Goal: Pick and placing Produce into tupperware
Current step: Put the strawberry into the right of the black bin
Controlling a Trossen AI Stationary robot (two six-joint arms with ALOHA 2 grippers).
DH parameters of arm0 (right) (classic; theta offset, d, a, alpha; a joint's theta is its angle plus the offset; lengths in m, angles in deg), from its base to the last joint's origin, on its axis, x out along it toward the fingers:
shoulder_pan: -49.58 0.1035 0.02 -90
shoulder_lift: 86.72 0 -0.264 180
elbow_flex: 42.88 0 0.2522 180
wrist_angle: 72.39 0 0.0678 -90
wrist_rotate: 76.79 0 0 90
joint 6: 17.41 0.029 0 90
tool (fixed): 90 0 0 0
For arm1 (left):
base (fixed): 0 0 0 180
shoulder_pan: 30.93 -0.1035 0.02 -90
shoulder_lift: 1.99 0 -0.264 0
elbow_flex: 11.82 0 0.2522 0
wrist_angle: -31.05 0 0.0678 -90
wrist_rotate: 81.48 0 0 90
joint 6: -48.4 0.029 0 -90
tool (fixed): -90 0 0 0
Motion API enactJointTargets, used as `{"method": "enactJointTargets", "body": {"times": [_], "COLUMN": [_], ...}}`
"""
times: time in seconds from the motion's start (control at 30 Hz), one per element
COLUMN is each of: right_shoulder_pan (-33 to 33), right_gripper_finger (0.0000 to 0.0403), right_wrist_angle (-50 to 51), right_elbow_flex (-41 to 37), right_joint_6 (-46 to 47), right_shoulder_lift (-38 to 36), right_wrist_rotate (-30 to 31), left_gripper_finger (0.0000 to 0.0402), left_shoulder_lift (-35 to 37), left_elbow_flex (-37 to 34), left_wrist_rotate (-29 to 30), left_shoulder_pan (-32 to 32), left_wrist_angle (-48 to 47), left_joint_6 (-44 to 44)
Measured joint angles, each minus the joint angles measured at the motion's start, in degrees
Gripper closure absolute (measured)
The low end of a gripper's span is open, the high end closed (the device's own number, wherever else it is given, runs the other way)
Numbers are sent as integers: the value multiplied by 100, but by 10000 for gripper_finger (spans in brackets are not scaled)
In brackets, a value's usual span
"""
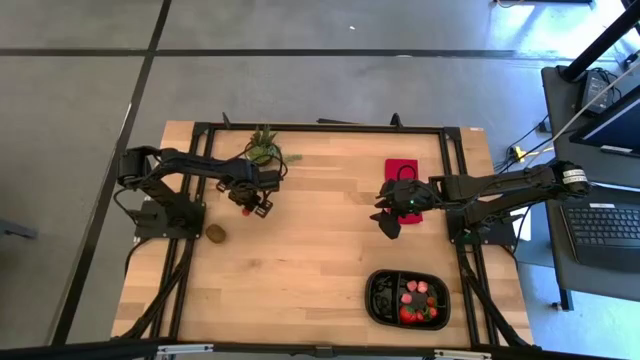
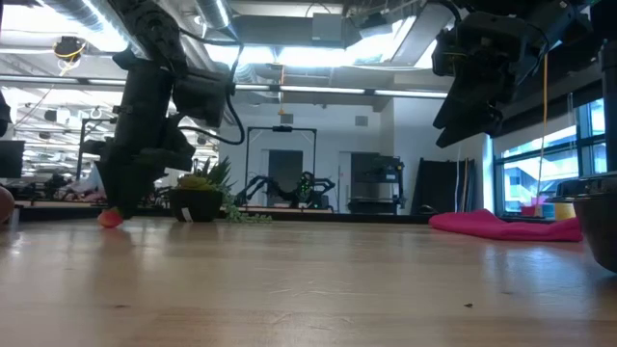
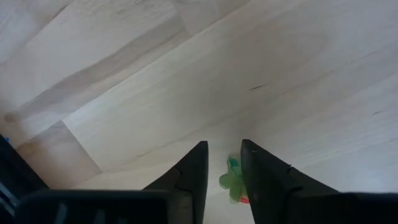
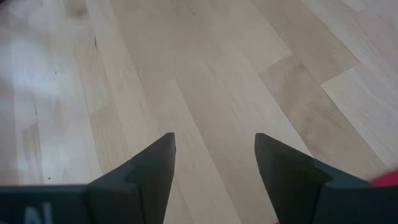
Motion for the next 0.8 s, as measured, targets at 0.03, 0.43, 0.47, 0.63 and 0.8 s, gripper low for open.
{"method": "enactJointTargets", "body": {"times": [0.03, 0.43, 0.47, 0.63, 0.8], "right_shoulder_pan": [0, 0, 0, 0, 0], "right_gripper_finger": [181, 181, 181, 181, 181], "right_wrist_angle": [0, 2, 0, 2, 0], "right_elbow_flex": [0, 0, 0, 0, 0], "right_joint_6": [0, -5, -5, -6, -7], "right_shoulder_lift": [0, 0, 0, 0, 0], "right_wrist_rotate": [0, 0, 0, 0, 0], "left_gripper_finger": [318, 395, 398, 398, 399], "left_shoulder_lift": [0, 0, 0, 0, 47], "left_elbow_flex": [0, 0, 0, 0, 33], "left_wrist_rotate": [0, 2, 2, -8, -1275], "left_shoulder_pan": [0, 0, 0, 0, -124], "left_wrist_angle": [0, -2, 0, 55, 433], "left_joint_6": [0, 107, 111, 401, 969]}}
